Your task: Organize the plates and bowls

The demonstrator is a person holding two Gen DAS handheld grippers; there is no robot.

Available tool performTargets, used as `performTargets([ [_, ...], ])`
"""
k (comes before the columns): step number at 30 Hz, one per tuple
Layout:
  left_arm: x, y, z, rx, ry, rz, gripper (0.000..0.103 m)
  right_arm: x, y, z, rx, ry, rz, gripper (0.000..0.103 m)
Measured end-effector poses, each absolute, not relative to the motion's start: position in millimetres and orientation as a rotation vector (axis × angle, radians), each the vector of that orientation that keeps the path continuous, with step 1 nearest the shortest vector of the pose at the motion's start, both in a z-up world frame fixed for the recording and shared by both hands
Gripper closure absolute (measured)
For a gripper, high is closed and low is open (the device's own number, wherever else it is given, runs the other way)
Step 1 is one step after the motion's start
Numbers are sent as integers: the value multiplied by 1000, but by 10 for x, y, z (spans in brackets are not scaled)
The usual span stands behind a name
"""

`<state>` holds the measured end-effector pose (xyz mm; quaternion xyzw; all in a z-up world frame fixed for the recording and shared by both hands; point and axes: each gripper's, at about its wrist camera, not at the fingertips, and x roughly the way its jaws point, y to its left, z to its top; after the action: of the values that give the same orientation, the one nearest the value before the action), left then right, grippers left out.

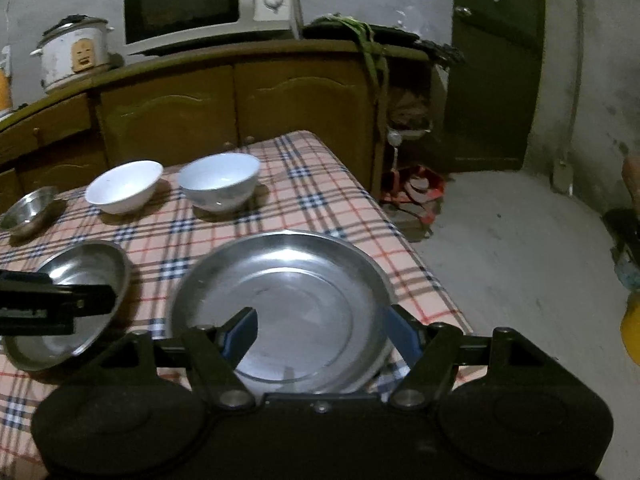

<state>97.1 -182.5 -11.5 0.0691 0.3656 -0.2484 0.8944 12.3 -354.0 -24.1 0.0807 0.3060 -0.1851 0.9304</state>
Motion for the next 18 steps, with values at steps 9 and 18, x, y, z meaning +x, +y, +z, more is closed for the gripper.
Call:
performTargets([
  [9, 1013, -2097, -241, 176, 764, -564, 18, 125, -3863, -409, 186, 636, -418, 19],
  [18, 1118, -2384, -434, 218, 787, -572, 18, 188, -4149, -635, 241, 668, -425, 19],
])
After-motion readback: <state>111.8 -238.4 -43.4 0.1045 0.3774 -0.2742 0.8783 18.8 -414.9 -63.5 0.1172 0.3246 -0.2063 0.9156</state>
